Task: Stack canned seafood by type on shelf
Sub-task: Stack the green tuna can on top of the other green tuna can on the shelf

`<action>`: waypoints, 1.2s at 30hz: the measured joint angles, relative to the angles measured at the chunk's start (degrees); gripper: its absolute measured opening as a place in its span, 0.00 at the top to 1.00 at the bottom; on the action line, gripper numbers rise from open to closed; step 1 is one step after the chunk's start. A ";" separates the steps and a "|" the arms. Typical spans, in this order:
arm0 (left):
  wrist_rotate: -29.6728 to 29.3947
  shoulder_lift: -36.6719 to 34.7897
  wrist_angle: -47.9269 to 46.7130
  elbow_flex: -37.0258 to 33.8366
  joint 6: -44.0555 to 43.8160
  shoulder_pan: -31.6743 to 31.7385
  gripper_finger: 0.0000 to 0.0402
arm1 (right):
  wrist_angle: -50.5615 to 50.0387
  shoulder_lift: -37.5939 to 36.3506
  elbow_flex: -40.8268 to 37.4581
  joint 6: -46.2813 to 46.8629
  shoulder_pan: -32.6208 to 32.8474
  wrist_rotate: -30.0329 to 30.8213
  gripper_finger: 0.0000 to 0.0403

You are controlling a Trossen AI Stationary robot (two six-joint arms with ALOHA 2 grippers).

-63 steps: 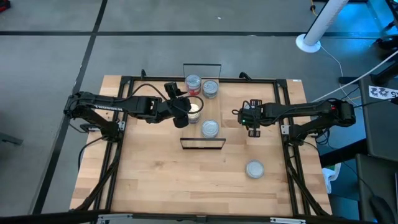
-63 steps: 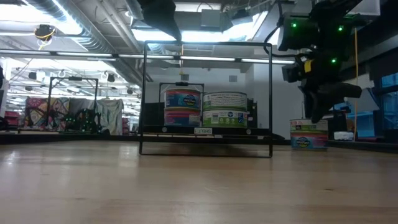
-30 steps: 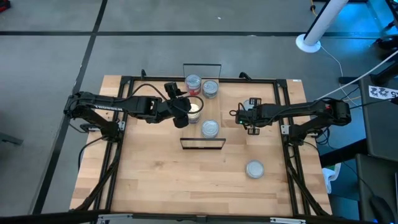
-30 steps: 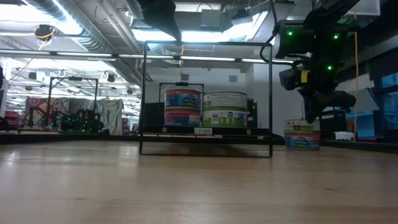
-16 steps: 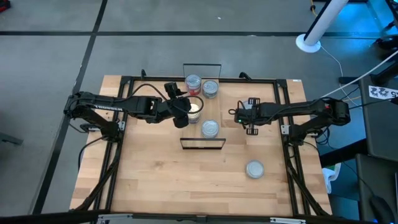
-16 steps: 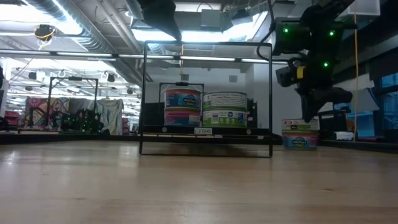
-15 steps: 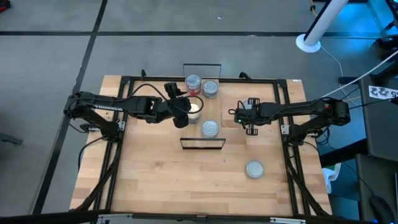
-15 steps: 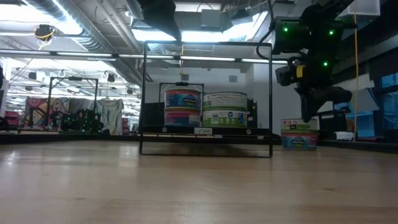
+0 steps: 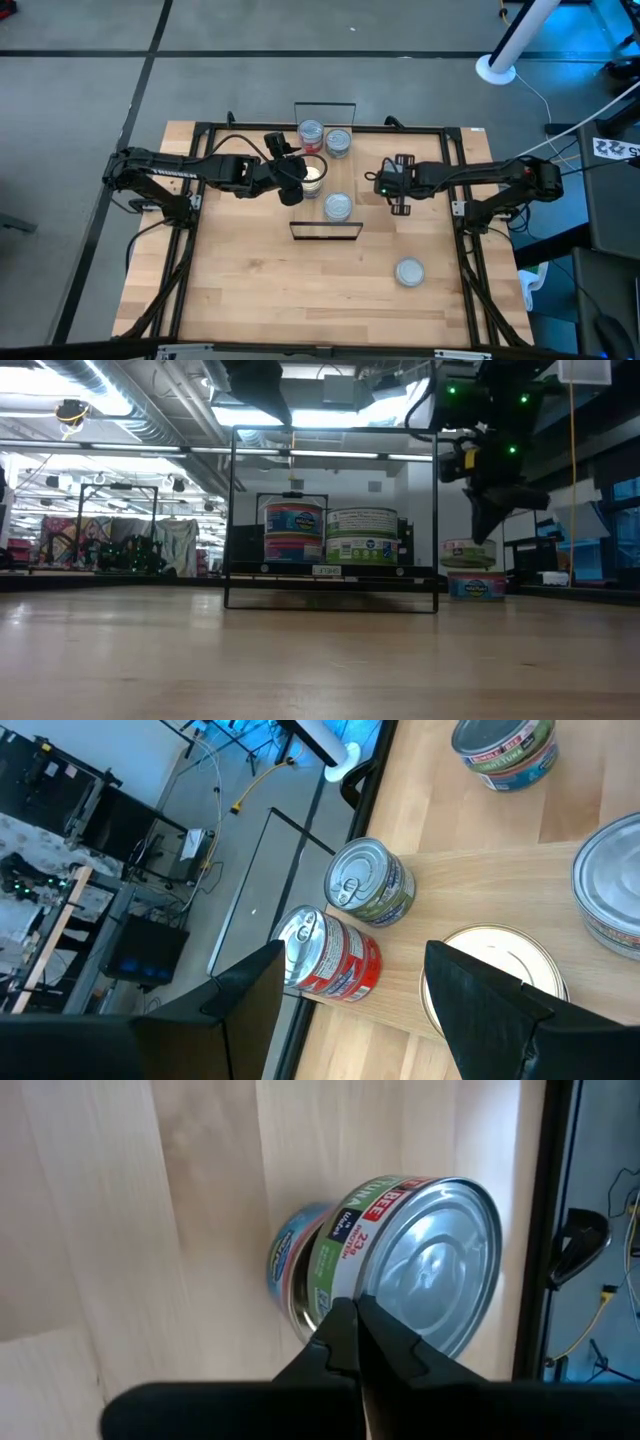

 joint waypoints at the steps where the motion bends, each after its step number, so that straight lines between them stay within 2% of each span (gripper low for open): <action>1: 0.00 0.00 0.00 0.00 0.00 0.01 0.41 | 0.01 0.00 0.21 -0.03 0.00 0.02 1.00; 7: 0.00 0.00 0.00 0.00 0.00 0.00 0.41 | -0.64 -0.02 2.72 -1.33 0.00 0.06 1.00; 16: 0.00 0.00 0.00 0.00 0.00 0.00 0.41 | -3.06 -0.09 11.10 -3.63 0.13 -1.06 1.00; 21: 0.02 0.00 0.00 0.00 0.00 -0.01 0.41 | -2.82 -0.09 15.58 -7.65 2.55 -1.74 1.00; 27: 0.00 0.00 0.02 0.00 0.00 0.00 0.41 | 1.72 -0.11 17.58 -13.87 8.12 -2.34 1.00; 36: 0.02 0.00 0.02 0.00 -1.16 -0.01 0.41 | 11.23 -0.11 17.58 -20.29 13.41 -7.22 1.00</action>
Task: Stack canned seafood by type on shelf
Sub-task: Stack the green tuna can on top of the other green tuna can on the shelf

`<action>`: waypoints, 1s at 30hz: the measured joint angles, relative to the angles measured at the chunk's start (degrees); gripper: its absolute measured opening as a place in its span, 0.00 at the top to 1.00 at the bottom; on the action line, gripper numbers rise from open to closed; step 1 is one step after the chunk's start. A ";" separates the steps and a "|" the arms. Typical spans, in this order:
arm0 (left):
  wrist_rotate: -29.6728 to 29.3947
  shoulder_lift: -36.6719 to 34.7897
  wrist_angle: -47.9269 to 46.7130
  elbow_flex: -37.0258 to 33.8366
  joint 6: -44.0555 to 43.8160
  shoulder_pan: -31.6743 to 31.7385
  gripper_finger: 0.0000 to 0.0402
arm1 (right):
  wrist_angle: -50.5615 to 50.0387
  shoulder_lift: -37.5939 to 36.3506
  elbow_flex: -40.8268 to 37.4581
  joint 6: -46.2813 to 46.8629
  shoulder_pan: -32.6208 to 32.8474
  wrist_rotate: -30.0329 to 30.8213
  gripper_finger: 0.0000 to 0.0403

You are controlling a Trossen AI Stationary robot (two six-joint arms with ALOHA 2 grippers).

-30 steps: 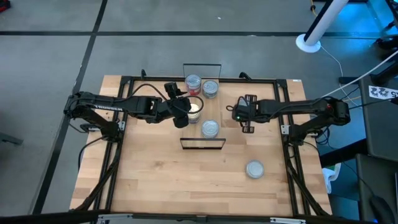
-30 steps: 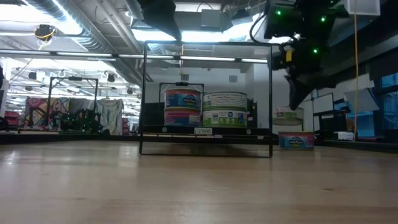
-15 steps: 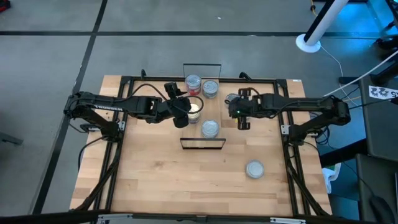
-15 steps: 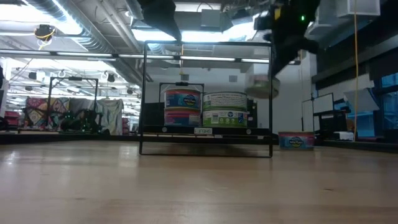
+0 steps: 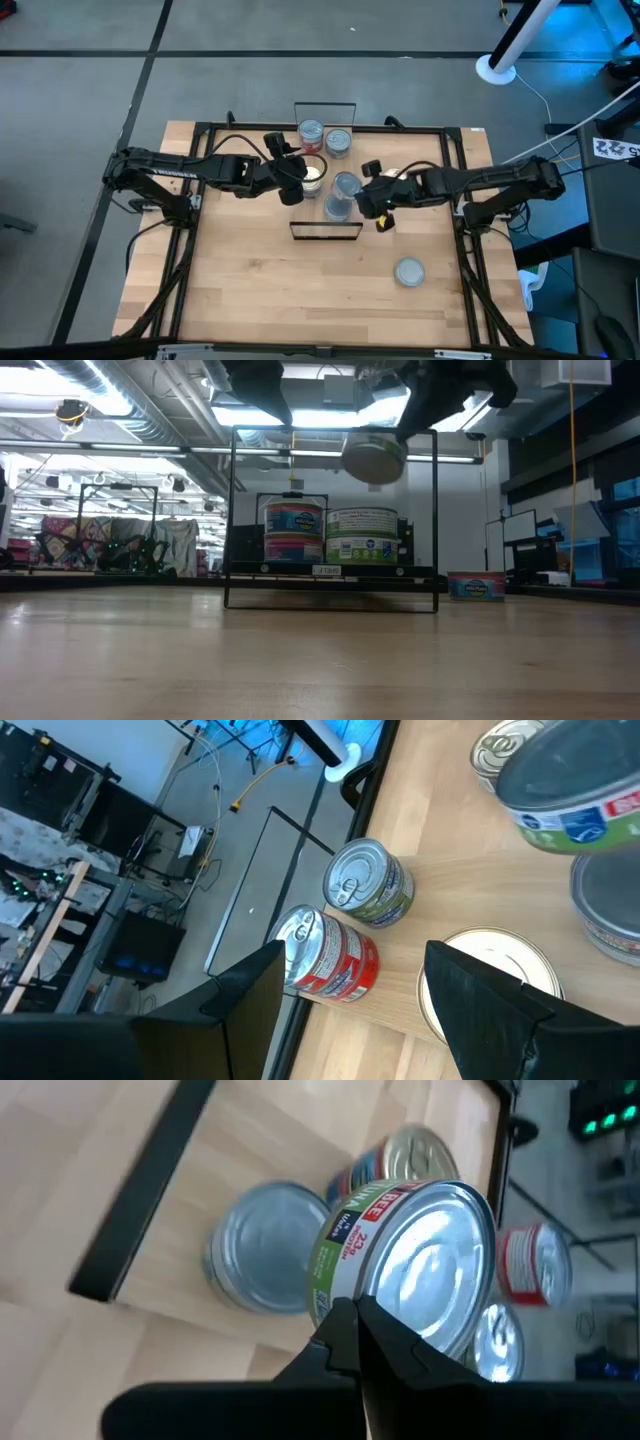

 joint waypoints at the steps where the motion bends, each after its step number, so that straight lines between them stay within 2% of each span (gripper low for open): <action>1: 0.00 0.00 0.00 0.00 0.00 0.00 0.41 | 0.54 0.00 0.00 -0.63 0.41 -0.11 1.00; 10: 0.60 0.00 0.07 0.00 -0.15 0.02 0.41 | 2.70 3.12 0.04 -0.91 1.02 -5.14 1.00; 19: 0.92 0.00 0.04 0.00 -0.17 0.00 0.41 | 2.38 7.72 0.02 -3.08 1.43 -5.44 1.00; 30: 0.92 0.00 0.02 0.01 -0.15 0.01 0.41 | 2.39 8.13 0.02 -3.90 1.64 -5.77 0.98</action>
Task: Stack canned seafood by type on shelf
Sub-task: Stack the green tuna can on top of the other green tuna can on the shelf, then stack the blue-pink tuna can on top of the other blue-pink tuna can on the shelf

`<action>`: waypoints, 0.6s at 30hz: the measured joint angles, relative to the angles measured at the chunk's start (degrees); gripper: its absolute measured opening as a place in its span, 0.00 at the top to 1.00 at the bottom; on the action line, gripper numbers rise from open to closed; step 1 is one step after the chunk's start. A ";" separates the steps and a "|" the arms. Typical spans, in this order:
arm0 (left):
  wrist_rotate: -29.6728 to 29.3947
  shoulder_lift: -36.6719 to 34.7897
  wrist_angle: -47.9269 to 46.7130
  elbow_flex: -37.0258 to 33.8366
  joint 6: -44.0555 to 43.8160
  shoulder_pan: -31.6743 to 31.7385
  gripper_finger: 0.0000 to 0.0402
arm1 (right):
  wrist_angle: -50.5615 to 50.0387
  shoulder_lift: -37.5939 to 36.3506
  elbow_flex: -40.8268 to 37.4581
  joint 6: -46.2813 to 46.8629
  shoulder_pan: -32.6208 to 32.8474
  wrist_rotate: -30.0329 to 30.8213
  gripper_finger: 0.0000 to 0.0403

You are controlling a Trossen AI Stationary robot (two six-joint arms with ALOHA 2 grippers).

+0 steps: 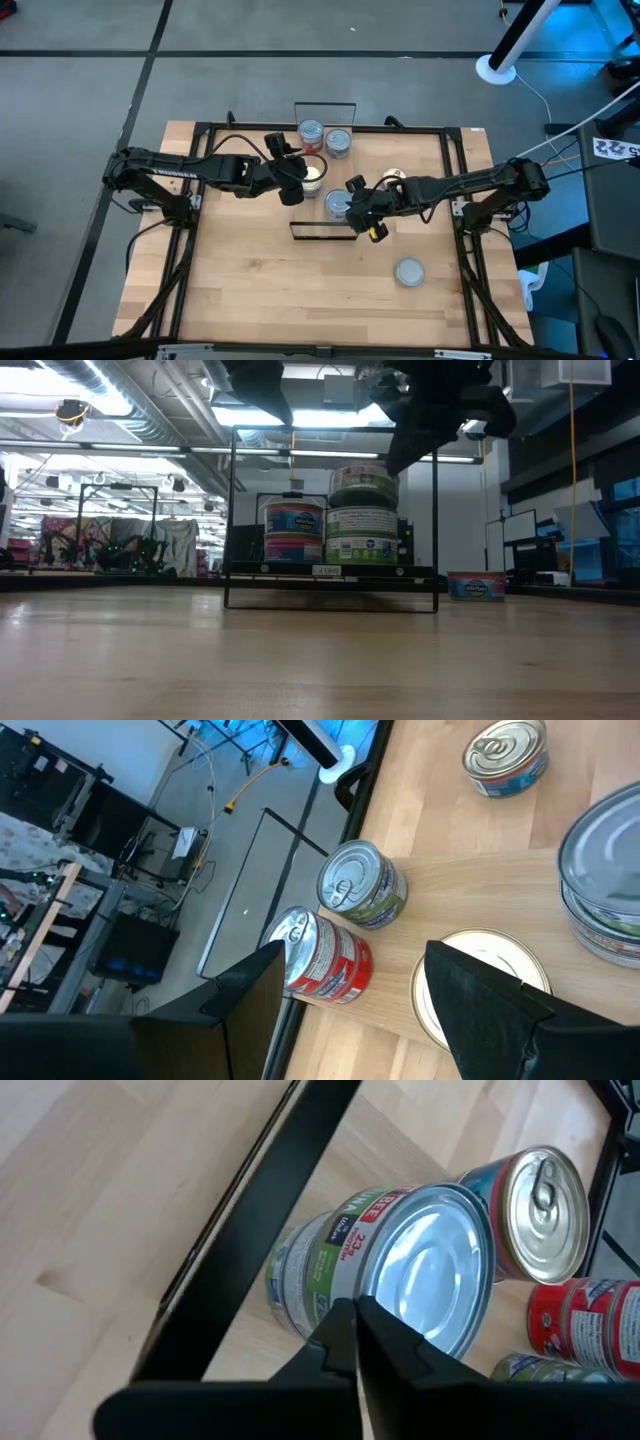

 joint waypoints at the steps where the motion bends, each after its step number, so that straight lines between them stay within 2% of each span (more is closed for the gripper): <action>1: 0.00 0.00 0.00 -0.01 -0.02 -0.01 0.41 | 0.01 0.00 0.00 -0.02 -0.01 0.00 0.97; 12: 0.00 0.00 0.00 -0.01 -0.12 -0.01 0.41 | 0.27 -0.02 0.00 -0.06 -0.01 2.42 0.83; 18: 0.00 0.00 0.00 -0.01 -0.20 -0.01 0.41 | -0.11 -0.22 0.00 0.03 0.01 11.96 0.77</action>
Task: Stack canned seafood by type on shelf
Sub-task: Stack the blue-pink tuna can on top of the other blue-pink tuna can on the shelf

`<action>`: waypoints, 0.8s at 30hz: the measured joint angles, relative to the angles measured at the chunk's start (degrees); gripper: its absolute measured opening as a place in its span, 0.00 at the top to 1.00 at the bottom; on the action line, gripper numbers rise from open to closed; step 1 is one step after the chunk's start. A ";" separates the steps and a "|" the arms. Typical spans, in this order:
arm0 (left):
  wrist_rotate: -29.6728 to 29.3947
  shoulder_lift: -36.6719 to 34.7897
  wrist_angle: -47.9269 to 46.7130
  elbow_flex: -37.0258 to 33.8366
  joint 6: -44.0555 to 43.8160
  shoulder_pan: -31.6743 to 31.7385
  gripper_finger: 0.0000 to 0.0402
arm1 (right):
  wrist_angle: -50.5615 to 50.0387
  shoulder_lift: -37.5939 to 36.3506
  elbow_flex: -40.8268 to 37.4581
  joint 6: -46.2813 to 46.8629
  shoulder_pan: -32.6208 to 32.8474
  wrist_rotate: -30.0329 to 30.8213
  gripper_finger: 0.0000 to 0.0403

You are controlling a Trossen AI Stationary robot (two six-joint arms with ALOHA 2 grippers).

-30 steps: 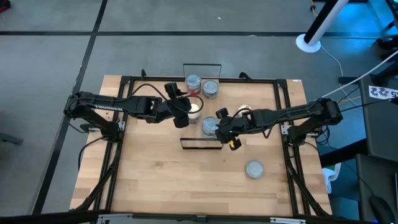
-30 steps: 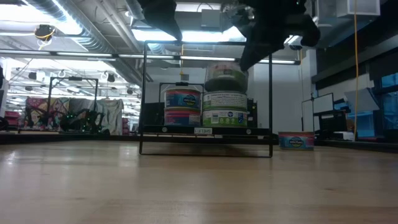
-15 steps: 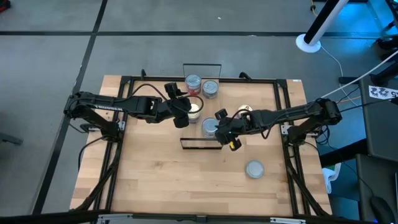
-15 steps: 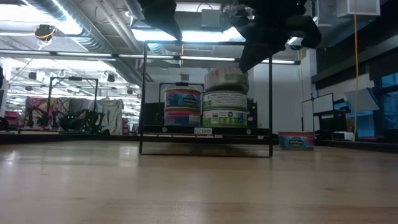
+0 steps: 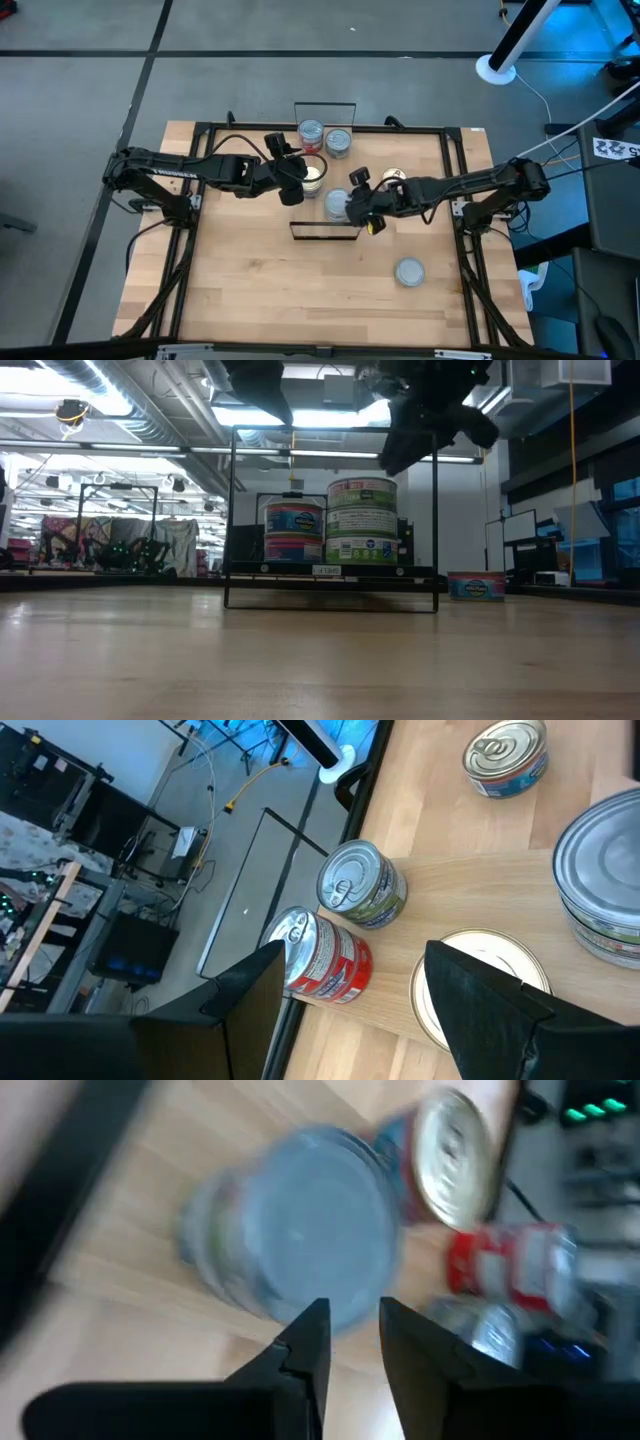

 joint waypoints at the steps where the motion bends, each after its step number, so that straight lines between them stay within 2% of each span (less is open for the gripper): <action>1: 0.00 0.00 0.00 0.00 0.00 0.00 0.41 | -0.15 -0.10 0.00 0.01 0.00 1.87 0.77; 6: 0.00 0.00 0.00 0.01 0.00 0.00 0.41 | -1.38 -0.59 0.00 0.03 0.00 10.02 0.78; 14: 0.01 0.00 -0.01 0.00 0.13 0.01 0.41 | -12.54 -3.50 0.00 6.18 -0.02 12.64 0.78; 18: 0.02 0.00 0.00 0.00 0.15 0.02 0.41 | -19.48 -6.50 0.00 14.37 -0.04 12.07 0.78; 24: 0.02 0.00 0.06 0.02 0.01 0.02 0.41 | -29.28 -12.13 -1.63 29.67 -0.83 7.33 0.78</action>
